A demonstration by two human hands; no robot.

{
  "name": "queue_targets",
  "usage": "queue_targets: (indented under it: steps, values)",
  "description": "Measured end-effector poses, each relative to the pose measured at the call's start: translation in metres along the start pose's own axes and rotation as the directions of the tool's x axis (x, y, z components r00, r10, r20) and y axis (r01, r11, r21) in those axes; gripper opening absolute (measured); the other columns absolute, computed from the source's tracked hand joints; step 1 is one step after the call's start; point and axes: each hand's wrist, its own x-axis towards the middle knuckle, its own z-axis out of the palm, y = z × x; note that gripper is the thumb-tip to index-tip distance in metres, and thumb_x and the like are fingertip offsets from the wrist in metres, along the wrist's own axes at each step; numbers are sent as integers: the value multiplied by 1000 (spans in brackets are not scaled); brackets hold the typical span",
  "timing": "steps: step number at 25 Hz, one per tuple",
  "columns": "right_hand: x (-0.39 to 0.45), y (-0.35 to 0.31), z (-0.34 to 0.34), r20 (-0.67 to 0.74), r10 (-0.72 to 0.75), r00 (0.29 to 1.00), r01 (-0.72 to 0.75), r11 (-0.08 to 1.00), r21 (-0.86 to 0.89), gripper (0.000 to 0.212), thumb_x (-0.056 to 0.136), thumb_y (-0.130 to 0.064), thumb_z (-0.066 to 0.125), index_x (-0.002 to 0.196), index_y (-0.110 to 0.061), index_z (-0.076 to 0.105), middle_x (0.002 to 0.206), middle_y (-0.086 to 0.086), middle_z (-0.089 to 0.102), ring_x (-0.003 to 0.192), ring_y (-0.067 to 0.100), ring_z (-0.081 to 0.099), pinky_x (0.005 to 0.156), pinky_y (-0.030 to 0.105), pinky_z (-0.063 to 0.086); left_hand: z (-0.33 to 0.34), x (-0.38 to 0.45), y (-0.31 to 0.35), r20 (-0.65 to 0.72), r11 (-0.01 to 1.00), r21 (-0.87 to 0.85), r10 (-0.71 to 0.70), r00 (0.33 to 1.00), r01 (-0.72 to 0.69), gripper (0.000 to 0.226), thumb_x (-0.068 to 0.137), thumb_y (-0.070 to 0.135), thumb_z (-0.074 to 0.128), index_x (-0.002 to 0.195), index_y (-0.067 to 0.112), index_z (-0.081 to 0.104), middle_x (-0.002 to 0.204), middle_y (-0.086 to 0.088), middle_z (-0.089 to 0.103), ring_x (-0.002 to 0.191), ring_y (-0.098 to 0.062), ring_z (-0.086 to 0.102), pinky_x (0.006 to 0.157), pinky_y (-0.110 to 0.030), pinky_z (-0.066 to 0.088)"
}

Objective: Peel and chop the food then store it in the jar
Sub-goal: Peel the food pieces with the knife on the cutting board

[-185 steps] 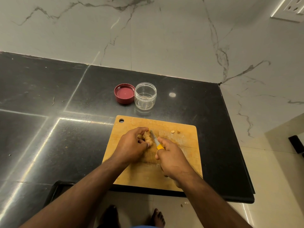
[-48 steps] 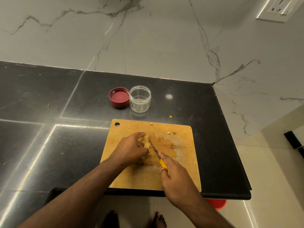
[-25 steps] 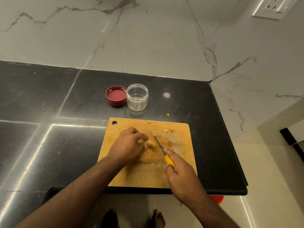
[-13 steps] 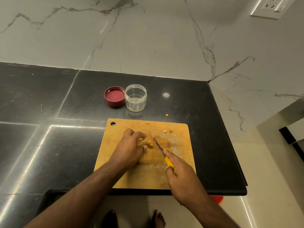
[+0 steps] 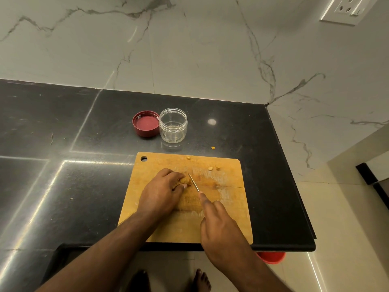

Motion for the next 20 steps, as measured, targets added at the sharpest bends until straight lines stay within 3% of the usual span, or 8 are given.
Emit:
queue_targets:
  steps: [5,8,12,20]
  values:
    - [1,-1,10,57,1,998,7,991,-132,60,99,-22,12,156,-27,-1,126,-4,36,68,6,37,56,16,34,0,6,-2,0,1000,-3,-4,1000,4,38,94,40,64,129,24,66,119,13,59,103,-5,55,83,-22,47]
    - [1,-5,6,86,40,996,-28,991,-132,62,103,-17,24,157,-27,-5,129,0,33,63,8,35,56,15,30,-1,8,-2,1,1000,6,-1,1000,1,38,93,39,65,128,23,66,118,12,60,102,-5,55,83,-22,47]
    - [2,-10,2,122,76,990,-54,984,-168,65,104,-15,28,156,-24,-9,138,5,27,79,13,47,68,22,40,-1,8,-2,0,1000,16,11,1000,-11,37,93,38,65,127,23,67,118,11,62,102,-6,55,81,-21,45]
    - [10,-9,3,146,82,986,-60,986,-154,67,102,-12,31,156,-23,-7,139,6,28,90,21,53,75,30,46,-2,8,0,-9,1000,14,14,1000,-14,36,93,36,66,127,22,68,118,10,63,102,-6,55,82,-21,45]
